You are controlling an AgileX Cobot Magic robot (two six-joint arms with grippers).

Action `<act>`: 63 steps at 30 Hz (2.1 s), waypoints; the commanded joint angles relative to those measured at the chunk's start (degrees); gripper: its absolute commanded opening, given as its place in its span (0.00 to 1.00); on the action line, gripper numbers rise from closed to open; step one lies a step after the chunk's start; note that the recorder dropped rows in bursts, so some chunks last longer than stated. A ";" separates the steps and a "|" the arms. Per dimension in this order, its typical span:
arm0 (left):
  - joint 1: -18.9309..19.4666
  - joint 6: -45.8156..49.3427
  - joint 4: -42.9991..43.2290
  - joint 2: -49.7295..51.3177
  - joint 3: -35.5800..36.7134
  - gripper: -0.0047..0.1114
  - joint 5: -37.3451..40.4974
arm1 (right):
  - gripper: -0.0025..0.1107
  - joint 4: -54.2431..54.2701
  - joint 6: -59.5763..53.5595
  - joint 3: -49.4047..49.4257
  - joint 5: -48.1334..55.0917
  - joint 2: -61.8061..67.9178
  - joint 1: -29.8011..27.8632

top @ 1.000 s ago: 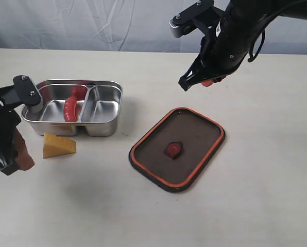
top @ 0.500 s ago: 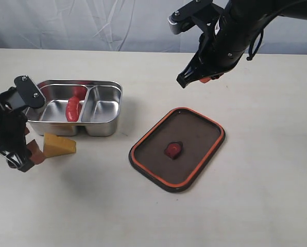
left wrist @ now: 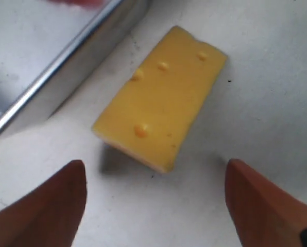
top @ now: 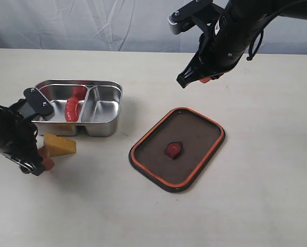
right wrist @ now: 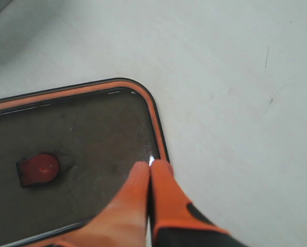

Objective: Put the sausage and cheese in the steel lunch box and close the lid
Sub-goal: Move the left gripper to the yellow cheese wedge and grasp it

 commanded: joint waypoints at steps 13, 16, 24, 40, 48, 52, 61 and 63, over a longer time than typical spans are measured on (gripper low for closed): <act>-0.07 23.19 -22.63 2.66 0.12 0.62 5.48 | 0.01 -0.12 -0.03 0.03 -0.16 -0.45 -0.30; -0.07 23.19 -24.67 2.66 0.12 0.60 8.15 | 0.01 -0.12 -0.03 0.03 -0.16 -0.45 -0.30; -0.07 23.19 -24.10 2.66 0.12 0.60 15.34 | 0.01 -0.29 -0.03 0.03 -0.16 -0.45 -0.30; -0.07 23.19 -29.86 2.66 0.12 0.60 12.08 | 0.01 -0.29 -0.03 0.03 -0.16 -0.45 -0.30; -0.07 23.46 -35.66 2.66 0.12 0.60 5.78 | 0.01 -0.18 -0.03 0.03 -0.10 -0.45 -0.30; -0.07 26.52 -36.47 2.66 0.12 0.60 5.41 | 0.01 -0.17 -0.03 0.03 -0.21 -0.45 -0.30; -0.07 32.44 -42.00 3.20 0.12 0.60 4.81 | 0.01 0.07 -0.03 0.03 -0.22 -0.45 -0.30; -0.07 32.44 -42.22 4.29 0.12 0.60 4.81 | 0.01 0.10 -0.03 0.03 -0.10 -0.45 -0.30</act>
